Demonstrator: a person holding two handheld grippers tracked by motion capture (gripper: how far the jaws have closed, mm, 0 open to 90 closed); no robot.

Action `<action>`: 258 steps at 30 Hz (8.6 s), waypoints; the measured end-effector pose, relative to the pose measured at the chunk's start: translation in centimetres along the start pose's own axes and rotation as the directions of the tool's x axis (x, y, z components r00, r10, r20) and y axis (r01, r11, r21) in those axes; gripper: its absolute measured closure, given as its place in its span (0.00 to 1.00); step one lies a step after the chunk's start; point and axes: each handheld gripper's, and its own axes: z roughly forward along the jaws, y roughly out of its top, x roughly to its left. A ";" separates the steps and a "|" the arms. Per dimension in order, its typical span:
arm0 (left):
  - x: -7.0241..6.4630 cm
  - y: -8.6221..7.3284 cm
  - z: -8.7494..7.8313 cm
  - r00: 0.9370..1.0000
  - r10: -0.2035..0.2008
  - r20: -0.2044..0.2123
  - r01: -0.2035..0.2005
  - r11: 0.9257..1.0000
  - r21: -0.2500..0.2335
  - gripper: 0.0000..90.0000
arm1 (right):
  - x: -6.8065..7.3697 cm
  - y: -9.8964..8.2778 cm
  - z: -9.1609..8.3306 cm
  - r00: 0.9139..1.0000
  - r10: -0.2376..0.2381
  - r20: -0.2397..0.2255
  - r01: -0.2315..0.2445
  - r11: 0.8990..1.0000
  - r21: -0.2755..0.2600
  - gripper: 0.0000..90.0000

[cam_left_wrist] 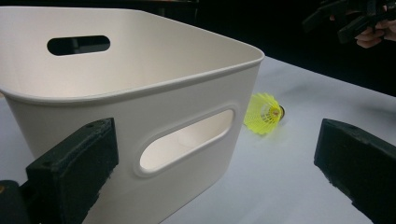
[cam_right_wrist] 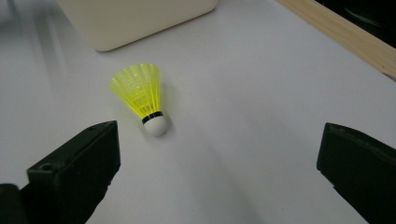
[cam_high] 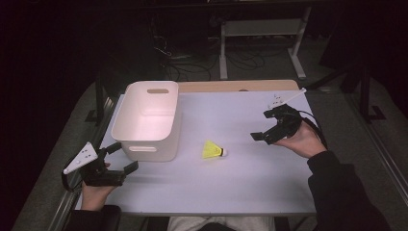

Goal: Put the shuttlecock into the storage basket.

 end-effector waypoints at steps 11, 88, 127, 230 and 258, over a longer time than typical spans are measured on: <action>0.0 0.0 0.0 1.000 0.002 0.001 -0.002 1.000 0.002 0.00 | -0.2 0.2 1.3 1.000 -0.010 -0.017 0.010 1.000 0.025 0.00; 0.0 0.0 -0.1 1.000 -0.003 0.005 0.003 1.000 -0.004 0.00 | 1.8 0.2 10.5 0.974 -0.146 -0.172 0.178 0.966 0.186 0.00; 0.0 0.0 -0.1 1.000 -0.003 0.009 0.003 1.000 -0.003 0.00 | 2.8 -0.4 13.8 0.948 -0.174 -0.265 0.233 0.949 0.211 0.10; 0.0 0.0 -0.1 1.000 -0.003 0.008 0.003 1.000 -0.005 0.00 | 3.0 5.2 9.4 0.917 -0.279 -0.284 0.333 0.928 0.164 0.70; 0.0 0.0 -0.1 1.000 -0.004 0.007 0.004 1.000 -0.007 0.00 | 3.5 7.9 8.0 0.909 -0.326 -0.261 0.372 0.917 0.148 0.70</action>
